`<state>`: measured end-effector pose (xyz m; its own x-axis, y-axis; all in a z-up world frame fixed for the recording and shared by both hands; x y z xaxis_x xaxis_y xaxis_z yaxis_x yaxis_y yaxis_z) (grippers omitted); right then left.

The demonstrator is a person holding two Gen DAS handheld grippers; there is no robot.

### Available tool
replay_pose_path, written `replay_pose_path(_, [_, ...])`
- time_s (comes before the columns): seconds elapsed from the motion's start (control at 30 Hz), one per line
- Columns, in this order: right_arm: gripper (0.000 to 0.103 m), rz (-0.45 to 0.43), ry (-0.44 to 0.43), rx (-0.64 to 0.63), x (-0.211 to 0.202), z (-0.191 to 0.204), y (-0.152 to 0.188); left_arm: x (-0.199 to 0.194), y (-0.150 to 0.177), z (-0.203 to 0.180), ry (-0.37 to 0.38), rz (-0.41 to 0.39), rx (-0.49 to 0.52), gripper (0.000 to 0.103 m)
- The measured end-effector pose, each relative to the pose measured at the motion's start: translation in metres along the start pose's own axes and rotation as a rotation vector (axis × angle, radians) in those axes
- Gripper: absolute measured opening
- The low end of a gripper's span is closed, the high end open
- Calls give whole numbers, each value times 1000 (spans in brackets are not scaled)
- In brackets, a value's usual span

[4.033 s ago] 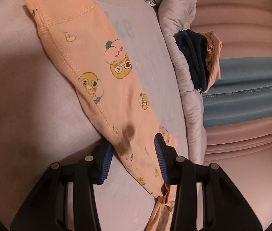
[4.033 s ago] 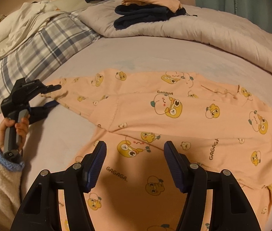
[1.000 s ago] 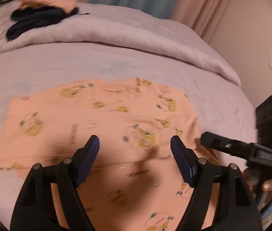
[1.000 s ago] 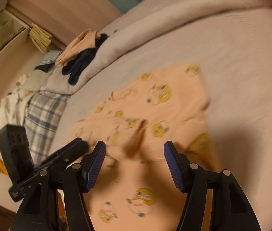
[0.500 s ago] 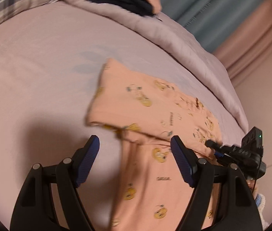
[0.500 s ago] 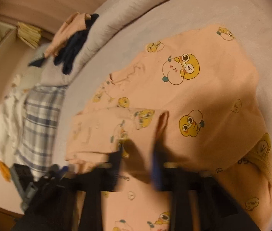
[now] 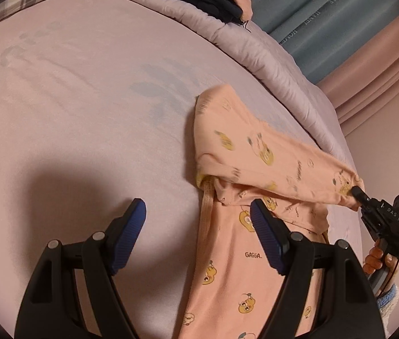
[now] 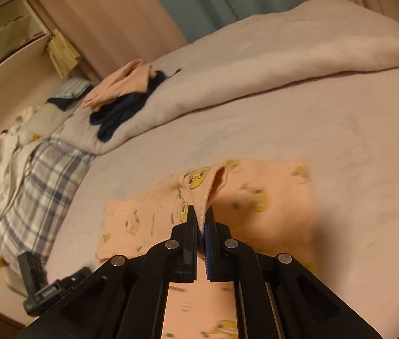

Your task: Fold small clothes

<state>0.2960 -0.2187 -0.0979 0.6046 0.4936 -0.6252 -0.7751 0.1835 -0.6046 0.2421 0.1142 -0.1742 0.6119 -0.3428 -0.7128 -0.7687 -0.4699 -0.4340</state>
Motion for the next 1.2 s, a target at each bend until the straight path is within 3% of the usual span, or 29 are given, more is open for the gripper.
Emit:
replay_pose_path(0.13, [6, 54, 31, 56, 10, -28, 7, 4, 0, -3, -10, 12, 17, 76])
replay_pose_path(0.23, [6, 70, 104, 59, 19, -46, 10, 7, 1, -5, -18, 18, 21, 77])
replay_pose_path(0.43, [6, 173, 150, 65, 41, -59, 27, 14, 2, -7, -28, 37, 35, 77])
replay_pose_path(0.53, [12, 128, 275, 52, 30, -74, 23, 14, 1, -9, -33, 38, 45, 77])
replay_pose_path(0.6, [24, 99, 318, 39, 21, -76, 19, 10, -2, -10, -21, 31, 44, 77])
replay_pose_path(0.7, [24, 46, 325, -30, 13, -61, 13, 3, -18, -18, 4, -4, 41, 77])
replay_pose_path(0.77, [24, 15, 269, -76, 13, -42, 9, 2, -32, -29, 24, -22, 43, 76])
replay_pose_path(0.87, [24, 40, 179, -128, 25, -18, 14, 9, -53, -55, 75, -32, 79, 75])
replay_pose_path(0.93, [24, 70, 164, -155, 37, -10, 21, 23, -61, -73, 129, -12, 88, 61])
replay_pose_path(1.0, [24, 96, 173, -166, 46, -12, 27, 41, -61, -78, 143, 41, 76, 26])
replay_pose_path(1.17, [23, 150, 203, -124, 51, -36, 37, 80, -41, -53, 55, 136, 65, 22])
replay_pose_path(1.2, [19, 158, 193, -113, 49, -42, 39, 86, -36, -44, 44, 150, 51, 10])
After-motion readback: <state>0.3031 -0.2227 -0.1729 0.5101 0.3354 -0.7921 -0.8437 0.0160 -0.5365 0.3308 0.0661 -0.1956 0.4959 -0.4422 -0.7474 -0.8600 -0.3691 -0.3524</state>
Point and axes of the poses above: each gripper's, at about its wrist camera, not at the fingertips, and x roughly the way its jaws point, z to its left, y to its underside, the point moved 10 cm from there along x, roughly the way its jaws point, and after that the axes turned 2 degrees about z, right-handed, at the moved point
